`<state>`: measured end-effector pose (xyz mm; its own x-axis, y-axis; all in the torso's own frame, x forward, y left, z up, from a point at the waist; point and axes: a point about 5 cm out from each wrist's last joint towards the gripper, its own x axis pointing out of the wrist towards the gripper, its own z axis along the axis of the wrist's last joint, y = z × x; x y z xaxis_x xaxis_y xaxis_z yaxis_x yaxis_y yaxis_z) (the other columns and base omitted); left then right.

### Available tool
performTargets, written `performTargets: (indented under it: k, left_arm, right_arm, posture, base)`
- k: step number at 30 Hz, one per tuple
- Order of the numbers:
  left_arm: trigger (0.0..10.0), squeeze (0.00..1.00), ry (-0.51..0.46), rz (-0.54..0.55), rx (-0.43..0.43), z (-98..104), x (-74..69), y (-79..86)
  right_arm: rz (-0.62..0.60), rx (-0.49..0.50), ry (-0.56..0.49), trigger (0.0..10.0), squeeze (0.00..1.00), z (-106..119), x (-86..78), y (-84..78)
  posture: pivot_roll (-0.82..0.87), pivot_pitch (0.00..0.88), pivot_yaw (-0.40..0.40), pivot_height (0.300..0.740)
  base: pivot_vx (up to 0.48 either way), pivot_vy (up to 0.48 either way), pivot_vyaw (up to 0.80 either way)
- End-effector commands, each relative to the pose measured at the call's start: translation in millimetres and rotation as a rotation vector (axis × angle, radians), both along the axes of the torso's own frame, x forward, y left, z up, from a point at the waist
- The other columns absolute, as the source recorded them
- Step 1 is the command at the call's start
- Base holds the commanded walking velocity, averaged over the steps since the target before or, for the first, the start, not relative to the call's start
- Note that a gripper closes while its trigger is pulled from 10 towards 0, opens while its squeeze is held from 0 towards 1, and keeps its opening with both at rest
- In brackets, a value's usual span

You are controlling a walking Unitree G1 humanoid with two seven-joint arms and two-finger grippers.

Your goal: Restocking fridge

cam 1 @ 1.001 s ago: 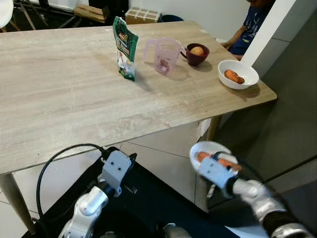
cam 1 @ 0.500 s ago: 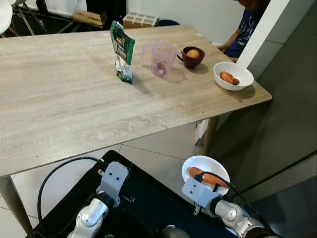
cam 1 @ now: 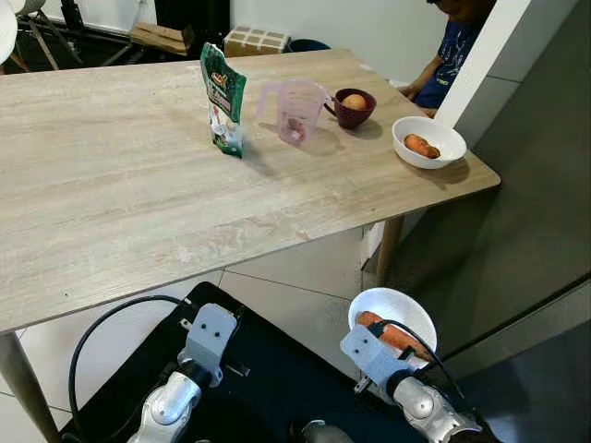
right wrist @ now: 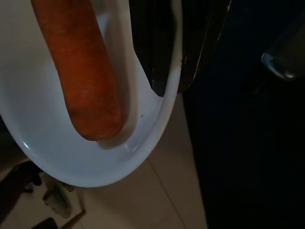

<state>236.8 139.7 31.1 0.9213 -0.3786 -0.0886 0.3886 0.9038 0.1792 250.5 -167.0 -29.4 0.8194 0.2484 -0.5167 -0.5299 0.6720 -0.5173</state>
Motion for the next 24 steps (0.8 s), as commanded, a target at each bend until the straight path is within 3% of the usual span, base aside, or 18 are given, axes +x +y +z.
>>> performTargets:
  k: [1,12,19,24]
  left_arm:
    - [10.0,0.0,0.019,-0.001,-0.02,-5.6,-5.0,-5.7]
    - [10.0,0.0,0.026,0.007,-0.026,-8.8,-6.8,-5.4]
    - [10.0,0.0,0.074,0.047,-0.026,-20.6,-10.8,0.7]
    - [10.0,0.0,0.166,0.104,-0.01,-41.3,-22.2,9.2]
  right_arm:
    - [0.015,-0.033,-0.021,10.0,0.0,-2.1,-4.4,-2.0]
    - [0.014,-0.022,-0.003,10.0,0.0,-6.0,-8.6,0.2]
    - [-0.033,0.012,0.011,10.0,0.0,-8.8,-11.3,1.0]
    - [-0.091,0.058,-0.009,10.0,0.0,-7.0,-9.0,2.5]
  posture:
    - [-0.06,0.136,-0.093,0.74]
    - [-0.06,0.138,-0.099,0.74]
    - [-0.06,0.135,-0.101,0.74]
    - [-0.07,0.124,-0.099,0.74]
  base:
    - [0.0,0.0,0.0]
    - [0.0,0.0,0.0]
    - [0.0,0.0,0.0]
    - [0.0,0.0,0.0]
